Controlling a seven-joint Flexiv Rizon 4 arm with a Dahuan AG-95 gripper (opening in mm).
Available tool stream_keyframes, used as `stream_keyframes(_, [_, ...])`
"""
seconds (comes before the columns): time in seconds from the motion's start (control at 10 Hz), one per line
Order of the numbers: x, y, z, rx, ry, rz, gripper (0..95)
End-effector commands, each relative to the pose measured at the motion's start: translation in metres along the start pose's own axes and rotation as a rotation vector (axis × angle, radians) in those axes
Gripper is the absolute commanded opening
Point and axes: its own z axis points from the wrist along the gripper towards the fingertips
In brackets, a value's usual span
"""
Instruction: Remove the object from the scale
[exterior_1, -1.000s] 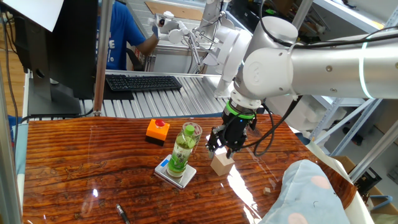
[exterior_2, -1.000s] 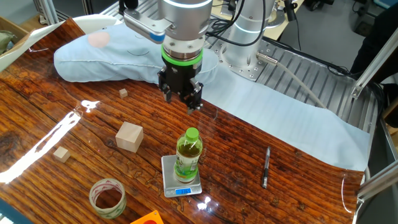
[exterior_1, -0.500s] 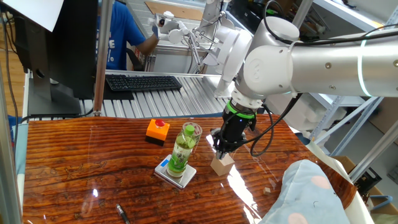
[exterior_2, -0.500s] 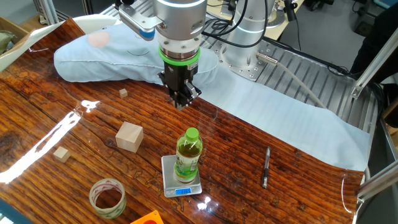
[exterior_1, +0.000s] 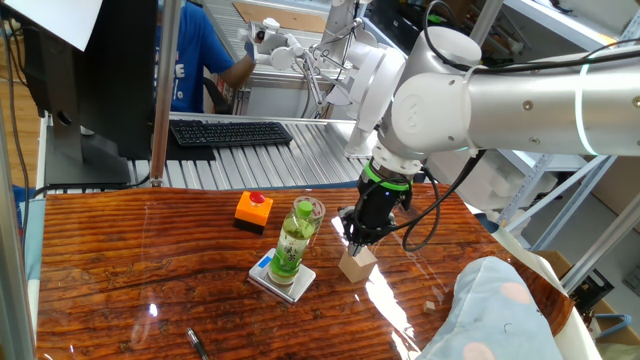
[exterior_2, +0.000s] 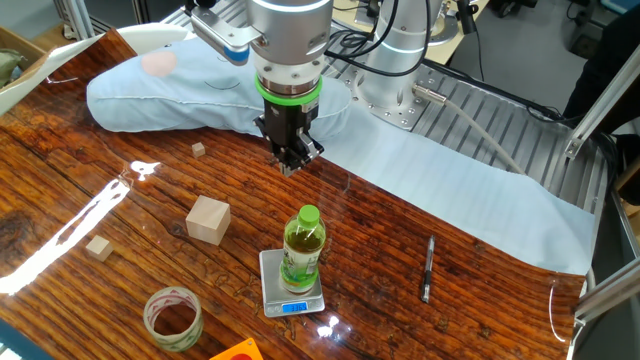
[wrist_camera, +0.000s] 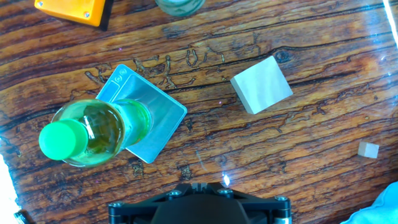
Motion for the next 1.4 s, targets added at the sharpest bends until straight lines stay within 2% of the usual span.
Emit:
stream_keyframes(0.1, [0.0001, -0.0001, 0.0002, 0.000, -0.001, -0.001, 0.0])
stream_keyframes(1.4, [0.0001, -0.0001, 0.0002, -0.001, -0.010, 0.013, 0.0])
